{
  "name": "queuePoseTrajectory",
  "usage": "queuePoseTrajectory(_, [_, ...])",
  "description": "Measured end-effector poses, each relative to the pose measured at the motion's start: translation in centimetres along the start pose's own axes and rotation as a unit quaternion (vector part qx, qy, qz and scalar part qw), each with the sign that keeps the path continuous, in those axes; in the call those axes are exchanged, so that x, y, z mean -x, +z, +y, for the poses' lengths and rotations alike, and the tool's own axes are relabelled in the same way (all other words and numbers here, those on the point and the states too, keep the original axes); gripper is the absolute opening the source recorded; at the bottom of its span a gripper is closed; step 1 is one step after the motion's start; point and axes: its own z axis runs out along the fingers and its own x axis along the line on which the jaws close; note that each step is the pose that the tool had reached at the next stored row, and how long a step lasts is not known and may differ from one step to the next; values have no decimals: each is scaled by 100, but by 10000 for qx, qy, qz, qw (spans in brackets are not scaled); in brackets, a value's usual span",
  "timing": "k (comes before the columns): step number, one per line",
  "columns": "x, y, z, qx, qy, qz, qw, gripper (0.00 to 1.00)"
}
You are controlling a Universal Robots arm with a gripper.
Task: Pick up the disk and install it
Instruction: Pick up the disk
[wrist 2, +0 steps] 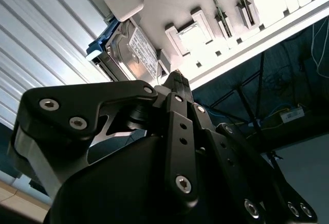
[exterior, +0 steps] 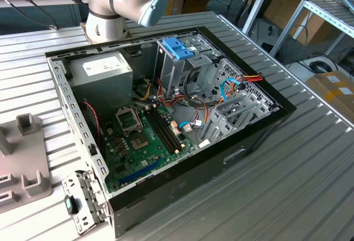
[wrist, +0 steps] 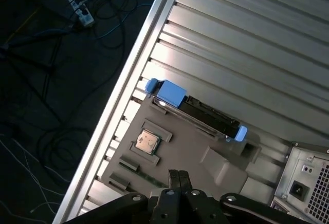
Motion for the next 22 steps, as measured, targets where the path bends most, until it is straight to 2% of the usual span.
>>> queuePoseTrajectory(22, [1, 0, -1, -14, -437, 28, 9990, 11])
